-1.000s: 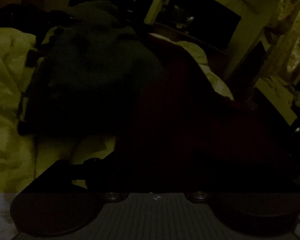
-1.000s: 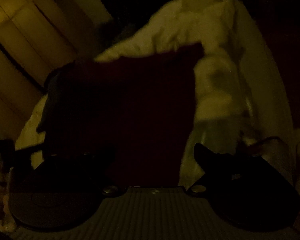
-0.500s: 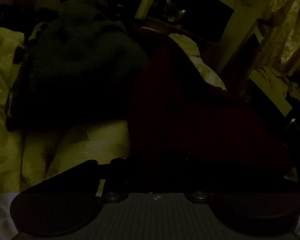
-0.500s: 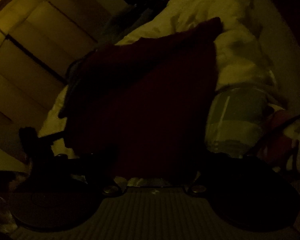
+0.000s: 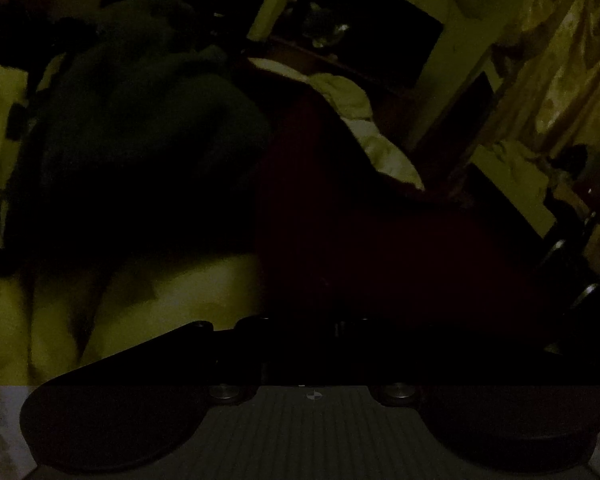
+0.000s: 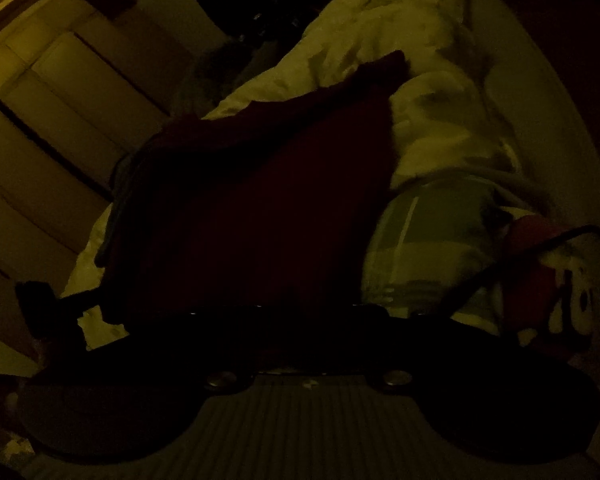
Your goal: Fold large clothes
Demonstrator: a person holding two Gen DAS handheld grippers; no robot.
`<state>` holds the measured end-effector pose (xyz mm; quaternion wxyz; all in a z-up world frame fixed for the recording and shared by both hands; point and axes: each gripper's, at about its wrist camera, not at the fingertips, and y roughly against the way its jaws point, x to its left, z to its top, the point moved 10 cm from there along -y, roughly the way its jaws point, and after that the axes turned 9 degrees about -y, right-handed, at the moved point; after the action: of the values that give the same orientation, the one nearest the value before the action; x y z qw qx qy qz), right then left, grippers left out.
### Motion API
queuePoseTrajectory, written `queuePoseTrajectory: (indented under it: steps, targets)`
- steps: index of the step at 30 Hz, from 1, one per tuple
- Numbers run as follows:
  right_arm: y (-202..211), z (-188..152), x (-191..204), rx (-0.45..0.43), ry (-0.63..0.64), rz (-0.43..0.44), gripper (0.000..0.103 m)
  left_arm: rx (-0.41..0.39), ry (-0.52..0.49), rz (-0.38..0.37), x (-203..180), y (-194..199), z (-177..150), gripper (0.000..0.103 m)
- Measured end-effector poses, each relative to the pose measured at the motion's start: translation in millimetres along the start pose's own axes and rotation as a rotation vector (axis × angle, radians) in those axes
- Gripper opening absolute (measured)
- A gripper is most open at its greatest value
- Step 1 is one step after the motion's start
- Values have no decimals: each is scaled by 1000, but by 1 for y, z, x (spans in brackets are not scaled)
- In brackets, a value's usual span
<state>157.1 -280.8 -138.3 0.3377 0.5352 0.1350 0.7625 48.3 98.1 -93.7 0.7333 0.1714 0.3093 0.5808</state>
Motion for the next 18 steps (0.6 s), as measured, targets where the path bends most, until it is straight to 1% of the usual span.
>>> queuePoseTrajectory:
  steps: [2, 3, 5, 8, 11, 13, 14, 16, 18]
  targets:
    - [1, 2, 3, -11, -2, 13, 14, 3, -16, -2, -5, 1, 6, 75]
    - [1, 3, 5, -19, -7, 29, 13, -5, -12, -15, -7, 3, 10, 75]
    - [4, 7, 10, -36, -14, 79, 13, -42, 31, -80, -11, 9, 25, 75]
    - [5, 21, 24, -59, -37, 199, 13, -103, 84, -165, -12, 15, 54, 74]
    - [3, 43, 34, -84, -82, 298, 12, -173, 115, -208, -9, 16, 95, 74]
    - [4, 66, 38, -114, -130, 367, 12, -219, 132, -209, -5, 10, 125, 74]
    - [4, 79, 40, -125, -156, 401, 12, -237, 132, -188, 0, 6, 141, 73]
    - [2, 111, 40, -151, -219, 459, 12, -255, 131, -158, 7, -8, 170, 72]
    - [-3, 145, 34, -182, -295, 491, 12, -256, 163, -151, 16, -31, 201, 71]
